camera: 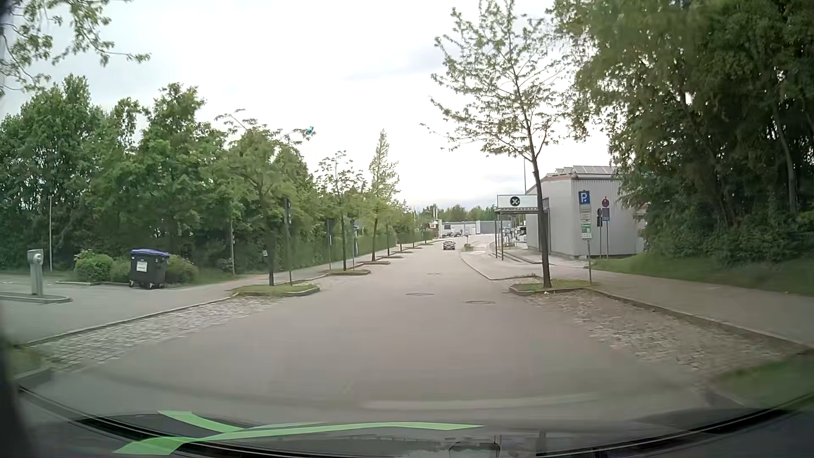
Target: Follow the waypoints while adhering to traffic rules and regulations
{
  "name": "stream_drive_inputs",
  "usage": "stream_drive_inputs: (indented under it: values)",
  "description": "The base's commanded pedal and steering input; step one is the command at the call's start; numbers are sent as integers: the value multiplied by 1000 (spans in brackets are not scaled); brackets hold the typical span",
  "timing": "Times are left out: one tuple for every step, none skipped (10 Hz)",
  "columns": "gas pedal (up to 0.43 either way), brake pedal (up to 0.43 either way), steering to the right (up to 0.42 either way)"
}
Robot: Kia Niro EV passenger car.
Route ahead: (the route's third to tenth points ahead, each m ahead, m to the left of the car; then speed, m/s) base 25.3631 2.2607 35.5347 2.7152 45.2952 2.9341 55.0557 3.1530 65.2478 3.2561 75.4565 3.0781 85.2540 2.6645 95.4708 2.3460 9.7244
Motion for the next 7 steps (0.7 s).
stream_drive_inputs:
  values:
    - [0,0,-2]
    - [0,0,-2]
    - [0,0,-2]
    - [0,0,-2]
    - [0,0,-2]
    - [0,0,-2]
    - [0,0,-2]
